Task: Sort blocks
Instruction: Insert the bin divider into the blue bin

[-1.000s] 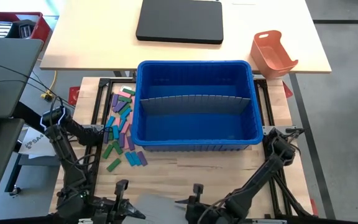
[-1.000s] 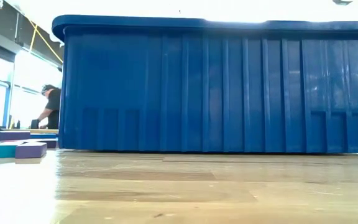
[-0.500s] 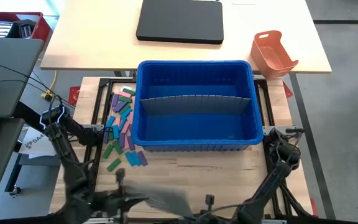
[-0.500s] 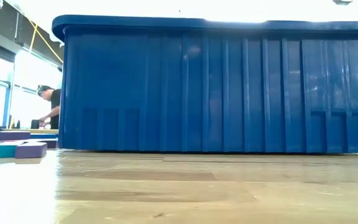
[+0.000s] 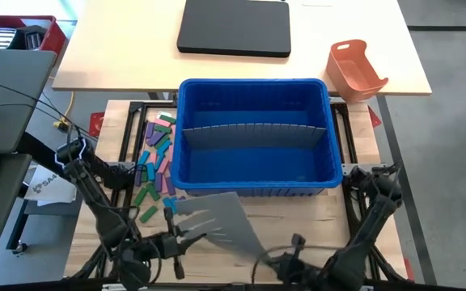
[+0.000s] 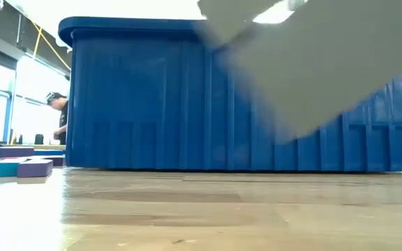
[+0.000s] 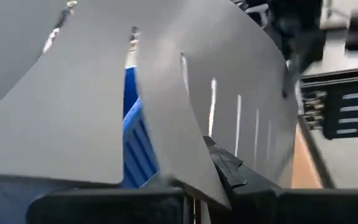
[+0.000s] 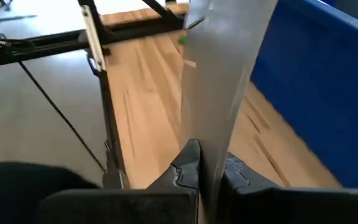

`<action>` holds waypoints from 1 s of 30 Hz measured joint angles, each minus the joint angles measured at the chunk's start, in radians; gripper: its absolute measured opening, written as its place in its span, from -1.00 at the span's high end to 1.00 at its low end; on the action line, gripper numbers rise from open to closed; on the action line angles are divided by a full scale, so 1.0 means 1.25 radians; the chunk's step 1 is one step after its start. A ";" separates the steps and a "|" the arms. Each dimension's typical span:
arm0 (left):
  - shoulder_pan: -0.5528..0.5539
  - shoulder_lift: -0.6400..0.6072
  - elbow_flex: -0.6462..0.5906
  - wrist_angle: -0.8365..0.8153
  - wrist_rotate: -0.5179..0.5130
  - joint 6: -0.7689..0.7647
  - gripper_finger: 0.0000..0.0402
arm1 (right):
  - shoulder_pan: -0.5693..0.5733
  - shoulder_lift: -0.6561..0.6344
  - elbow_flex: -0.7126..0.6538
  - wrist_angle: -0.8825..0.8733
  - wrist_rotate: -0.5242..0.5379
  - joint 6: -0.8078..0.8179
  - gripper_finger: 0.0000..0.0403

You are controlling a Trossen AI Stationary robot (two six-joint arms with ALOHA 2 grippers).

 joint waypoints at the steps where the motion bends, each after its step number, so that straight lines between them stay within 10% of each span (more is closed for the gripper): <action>1: -0.002 0.007 0.000 -0.003 0.000 0.000 0.93 | -0.006 -0.003 0.002 -0.037 -0.018 0.023 0.99; 20: -0.054 0.063 -0.004 -0.506 0.096 -0.474 0.16 | -0.062 -0.026 -0.001 -0.312 -0.288 0.122 0.99; 30: -0.137 0.028 -0.002 -0.429 -0.282 -0.491 0.15 | -0.090 -0.054 -0.001 -0.335 -0.517 0.067 0.99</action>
